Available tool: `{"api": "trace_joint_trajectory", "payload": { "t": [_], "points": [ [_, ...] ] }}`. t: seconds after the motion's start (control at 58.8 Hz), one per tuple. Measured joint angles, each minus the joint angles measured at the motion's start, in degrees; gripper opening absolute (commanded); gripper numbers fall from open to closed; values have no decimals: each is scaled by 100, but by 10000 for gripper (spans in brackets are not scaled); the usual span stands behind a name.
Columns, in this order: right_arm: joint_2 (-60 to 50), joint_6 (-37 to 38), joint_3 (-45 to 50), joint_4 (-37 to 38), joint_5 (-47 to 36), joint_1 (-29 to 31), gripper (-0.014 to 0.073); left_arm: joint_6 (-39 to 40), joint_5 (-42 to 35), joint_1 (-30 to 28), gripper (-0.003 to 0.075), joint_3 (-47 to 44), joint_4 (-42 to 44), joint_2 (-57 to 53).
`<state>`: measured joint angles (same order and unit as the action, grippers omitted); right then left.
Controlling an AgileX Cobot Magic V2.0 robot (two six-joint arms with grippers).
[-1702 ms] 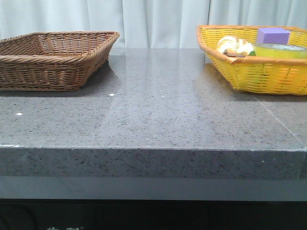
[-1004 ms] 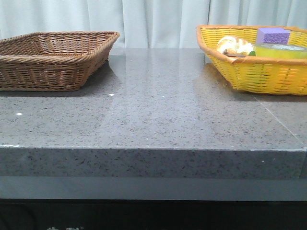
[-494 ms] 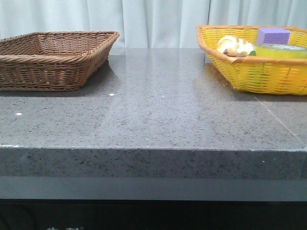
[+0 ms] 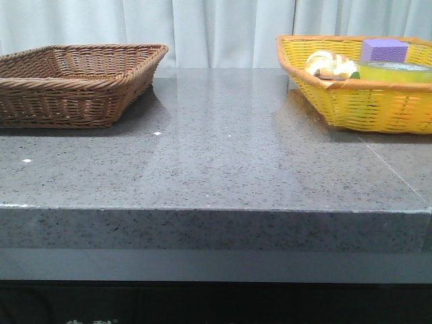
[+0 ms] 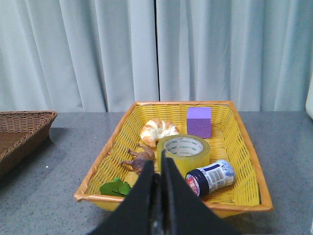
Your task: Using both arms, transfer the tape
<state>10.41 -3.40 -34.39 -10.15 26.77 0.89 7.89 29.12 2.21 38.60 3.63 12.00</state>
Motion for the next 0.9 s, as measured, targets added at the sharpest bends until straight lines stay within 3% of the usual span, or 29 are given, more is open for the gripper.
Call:
{"api": "trace_joint_trajectory", "payload": {
  "t": [0.289,0.562,0.902],
  "points": [
    [1721,0,-1545,11,1468,0,-68,-272,1240,0,-20,1188,2,1642],
    [2727,0,-1666,75,1667,0,-68,-305,1385,0,-20,1218,-163,2451],
    [3180,0,-1666,88,1679,0,-68,-305,1385,0,-20,1218,-203,2785]
  ]
}}
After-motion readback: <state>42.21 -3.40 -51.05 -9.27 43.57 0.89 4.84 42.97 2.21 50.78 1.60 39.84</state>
